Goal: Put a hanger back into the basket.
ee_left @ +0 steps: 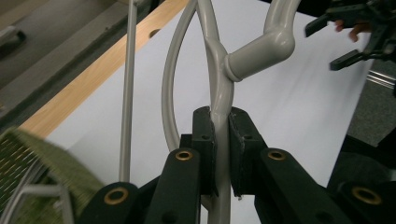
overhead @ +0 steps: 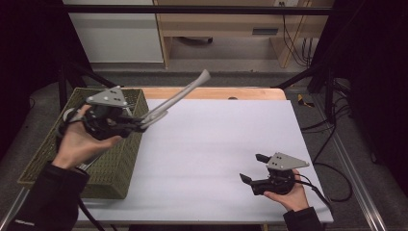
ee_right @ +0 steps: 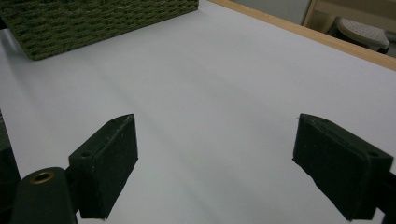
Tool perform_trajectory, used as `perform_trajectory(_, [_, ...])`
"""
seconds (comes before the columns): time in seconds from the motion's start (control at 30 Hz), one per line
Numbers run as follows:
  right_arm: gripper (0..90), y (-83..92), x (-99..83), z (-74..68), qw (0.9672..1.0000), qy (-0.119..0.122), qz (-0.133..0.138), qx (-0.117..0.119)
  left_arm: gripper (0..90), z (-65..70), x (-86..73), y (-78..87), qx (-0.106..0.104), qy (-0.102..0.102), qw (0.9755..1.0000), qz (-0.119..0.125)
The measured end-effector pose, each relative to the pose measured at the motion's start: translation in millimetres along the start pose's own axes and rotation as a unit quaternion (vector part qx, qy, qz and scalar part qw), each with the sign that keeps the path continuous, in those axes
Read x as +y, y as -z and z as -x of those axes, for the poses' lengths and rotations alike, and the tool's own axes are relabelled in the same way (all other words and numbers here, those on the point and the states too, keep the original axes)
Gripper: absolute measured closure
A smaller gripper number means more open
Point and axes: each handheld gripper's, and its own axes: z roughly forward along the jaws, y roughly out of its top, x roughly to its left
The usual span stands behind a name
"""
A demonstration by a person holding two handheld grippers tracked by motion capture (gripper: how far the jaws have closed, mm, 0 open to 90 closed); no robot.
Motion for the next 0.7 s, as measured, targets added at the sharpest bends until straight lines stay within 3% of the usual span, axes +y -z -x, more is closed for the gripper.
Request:
perform_trajectory(0.2, [13.4, 0.6, 0.3, 0.2, 1.0000, -0.002, 0.002, -0.002, 82.4, -33.9, -30.3, 21.0, 0.025, 0.028, 0.9993, -0.004])
perform_trajectory(0.4, [12.9, 1.3, 0.7, 0.8, 1.0000, -0.002, 0.001, -0.005, 82.4, -62.6, -58.4, 31.3, 0.033, 0.057, 0.9978, -0.004])
perform_trajectory(0.7, [11.3, 2.1, 0.9, 1.3, 1.0000, -0.002, 0.001, -0.006, 82.4, -88.8, -92.5, 30.0, 0.035, 0.089, 0.9952, -0.017])
